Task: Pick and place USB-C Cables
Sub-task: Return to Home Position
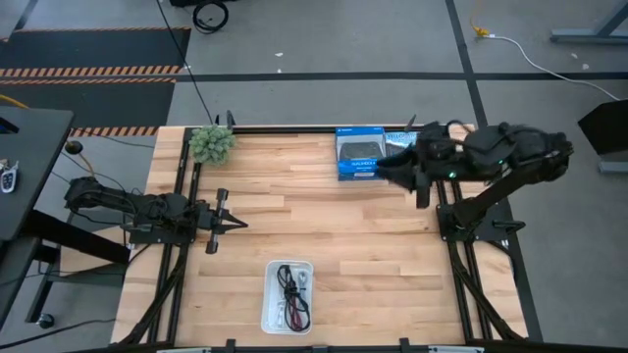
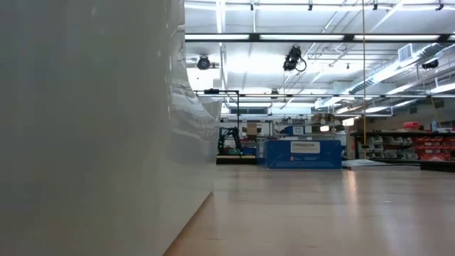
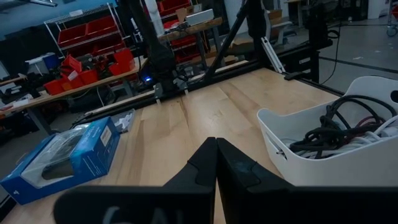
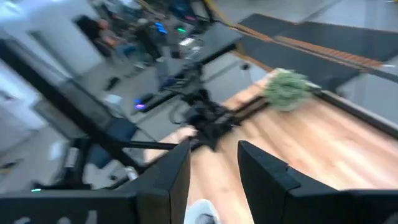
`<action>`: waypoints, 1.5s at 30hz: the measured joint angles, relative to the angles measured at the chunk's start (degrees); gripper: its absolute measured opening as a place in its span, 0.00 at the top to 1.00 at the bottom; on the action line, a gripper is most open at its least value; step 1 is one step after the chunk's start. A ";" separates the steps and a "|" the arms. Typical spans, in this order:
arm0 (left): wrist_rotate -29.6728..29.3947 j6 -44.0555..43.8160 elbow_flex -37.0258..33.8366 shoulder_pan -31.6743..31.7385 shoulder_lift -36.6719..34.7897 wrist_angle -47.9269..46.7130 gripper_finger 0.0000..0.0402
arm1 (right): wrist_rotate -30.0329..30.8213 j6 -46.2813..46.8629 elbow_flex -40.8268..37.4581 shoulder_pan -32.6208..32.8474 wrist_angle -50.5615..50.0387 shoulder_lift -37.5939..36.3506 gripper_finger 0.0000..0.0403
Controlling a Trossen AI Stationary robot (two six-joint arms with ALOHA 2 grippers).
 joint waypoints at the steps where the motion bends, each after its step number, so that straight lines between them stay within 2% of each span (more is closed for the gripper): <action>1: -0.02 0.00 0.01 0.01 0.00 0.00 0.97 | -1.18 -0.42 -2.98 0.00 3.81 -0.91 0.66; 4: -0.01 0.00 0.01 0.01 0.00 0.00 0.97 | -3.82 -1.01 -12.45 0.02 14.54 -4.11 0.69; 15: 0.00 0.00 0.01 0.01 -0.01 0.00 0.97 | -5.32 1.01 -48.74 0.02 53.85 -19.66 0.77; 22: -0.01 0.00 0.00 0.01 0.01 0.00 0.97 | -5.04 3.46 -67.03 0.04 70.60 -30.12 0.78; 30: -0.02 0.00 0.01 -0.01 0.00 0.00 0.97 | -3.86 5.97 -80.66 0.04 78.71 -39.17 0.79; 45: 0.00 0.00 0.01 0.01 0.01 0.00 0.97 | -4.09 1.28 -92.67 0.04 80.94 -53.12 0.86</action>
